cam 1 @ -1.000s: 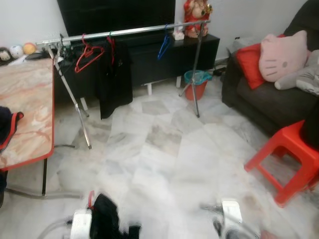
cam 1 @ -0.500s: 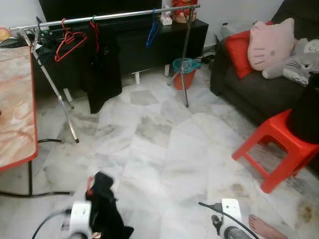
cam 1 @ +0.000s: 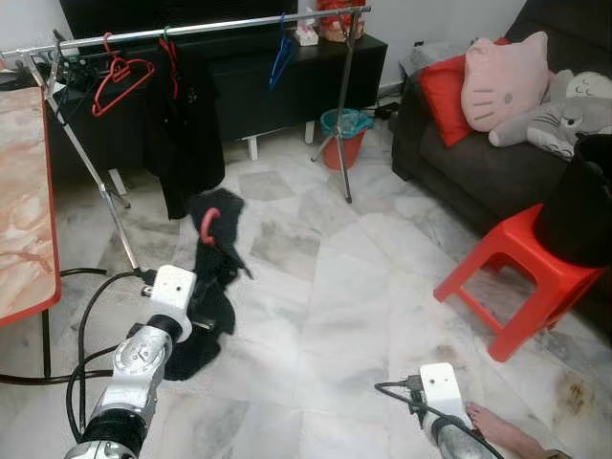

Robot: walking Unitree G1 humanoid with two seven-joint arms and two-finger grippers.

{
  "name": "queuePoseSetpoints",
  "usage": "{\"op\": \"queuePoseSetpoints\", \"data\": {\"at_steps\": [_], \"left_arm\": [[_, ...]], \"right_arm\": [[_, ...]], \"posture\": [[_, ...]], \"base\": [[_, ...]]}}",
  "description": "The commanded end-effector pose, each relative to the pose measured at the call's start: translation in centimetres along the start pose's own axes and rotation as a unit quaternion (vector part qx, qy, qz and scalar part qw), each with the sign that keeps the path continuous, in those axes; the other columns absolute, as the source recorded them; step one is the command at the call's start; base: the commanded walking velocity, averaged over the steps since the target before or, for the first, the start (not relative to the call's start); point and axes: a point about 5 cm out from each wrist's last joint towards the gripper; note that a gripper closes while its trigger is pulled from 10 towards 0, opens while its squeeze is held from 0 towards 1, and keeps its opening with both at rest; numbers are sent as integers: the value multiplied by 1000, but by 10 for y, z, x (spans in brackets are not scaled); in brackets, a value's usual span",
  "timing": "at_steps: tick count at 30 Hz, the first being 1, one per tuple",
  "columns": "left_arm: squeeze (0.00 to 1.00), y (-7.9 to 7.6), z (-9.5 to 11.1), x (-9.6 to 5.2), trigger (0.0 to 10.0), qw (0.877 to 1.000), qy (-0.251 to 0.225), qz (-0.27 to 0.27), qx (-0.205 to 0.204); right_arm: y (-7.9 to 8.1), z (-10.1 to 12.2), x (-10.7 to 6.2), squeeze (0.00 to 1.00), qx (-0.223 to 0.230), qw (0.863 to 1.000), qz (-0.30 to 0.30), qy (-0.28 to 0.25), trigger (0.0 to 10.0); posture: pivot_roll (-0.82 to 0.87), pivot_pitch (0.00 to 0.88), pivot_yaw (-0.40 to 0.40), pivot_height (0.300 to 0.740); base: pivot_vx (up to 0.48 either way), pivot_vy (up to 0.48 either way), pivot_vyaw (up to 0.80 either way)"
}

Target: Hang hanger

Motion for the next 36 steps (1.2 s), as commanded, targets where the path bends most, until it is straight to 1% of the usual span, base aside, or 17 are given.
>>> {"op": "queuePoseSetpoints", "data": {"at_steps": [1, 2, 3, 5, 8, 9, 10, 12, 15, 18, 21, 24, 25, 27, 34, 35, 36], "left_arm": [[0, -3, 14, 2, 10000, 999, -22, -37, 17], [0, -3, 17, 2, 10000, 999, -21, -43, 19], [0, -4, 19, 1, 10000, 998, -21, -50, 24], [0, -6, 25, 0, 10000, 997, -24, -65, 28], [0, -9, 37, 1, 10000, 995, -36, -88, 34], [0, -12, 47, 4, 10000, 993, -48, -98, 35], [0, -12, 47, 4, 10000, 993, -48, -98, 35], [0, -17, 58, 7, 10000, 991, -60, -111, 35], [0, -21, 65, 8, 10000, 990, -66, -122, 35], [0, -28, 74, 8, 10000, 987, -67, -143, 30], [0, -36, 80, 4, 10000, 983, -73, -170, 13], [0, -41, 82, 0, 10000, 979, -71, -189, 0], [0, -43, 83, -1, 10000, 978, -70, -196, -3], [0, -46, 84, -3, 10000, 976, -67, -209, -7], [0, -52, 90, -6, 10000, 968, -71, -237, -29], [0, -53, 91, -7, 10000, 967, -68, -244, -29], [0, -53, 91, -7, 10000, 966, -67, -247, -32]], "right_arm": [[-3, 5, 1, 0, -87, 996, -14, -18, 10000], [-14, 33, 10, 0, -117, 991, -24, -51, 10000], [-26, 59, 16, 0, -115, 989, -26, -85, 10000], [-40, 96, 19, 0, -108, 984, -21, -141, 10000], [-39, 127, 16, 0, -105, 973, 12, -206, 10000], [-31, 148, 11, 0, -107, 961, 50, -252, 10000], [-31, 148, 11, 0, -107, 961, 50, -252, 10000], [-16, 164, 5, 0, -105, 947, 111, -283, 10000], [-8, 172, 0, 0, -108, 937, 137, -302, 10000], [10, 182, -11, 0, -118, 920, 208, -310, 10000], [27, 185, -25, 0, -177, 894, 268, -314, 10000], [30, 188, -29, 0, -178, 890, 273, -319, 10000], [30, 189, -30, 957, -172, 891, 273, -320, 10000], [31, 191, -32, 1000, -165, 893, 277, -316, 10000], [36, 197, -36, 1000, -200, 887, 284, -304, 10000], [37, 199, -37, 824, -202, 887, 282, -306, 10000], [38, 199, -37, 824, -205, 886, 283, -304, 10000]], "posture": [[35, 24, -50, 740], [35, 24, -50, 740], [30, 21, -49, 740], [30, 21, -49, 740], [25, 14, -49, 740], [21, 9, -51, 740], [21, 9, -51, 740], [18, 3, -51, 740], [19, 0, -54, 740], [20, 0, -57, 740], [14, 0, -57, 740], [15, 0, -56, 740], [15, 0, -57, 740], [18, 0, -58, 740], [19, 0, -58, 740], [15, 0, -58, 740], [15, 0, -58, 740]], "base": [[0, 0, 0], [0, 0, 0], [0, 0, 0], [0, 0, 0], [0, 0, 0], [0, 0, 0], [0, 0, 0], [0, 0, 0], [0, 0, 0], [0, 0, 0], [0, 0, 0], [0, 0, 0], [0, 0, 0], [0, 0, 0], [0, 0, 0], [0, 0, 0], [0, 0, 0]]}}
Point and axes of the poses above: a point about 5 cm out from each wrist's last joint towards the gripper, its own x axis pointing out of the wrist towards the gripper, its own z axis along the axis of the wrist's last joint, y = z × x, and after that the axes turned 5 degrees about x, right-handed
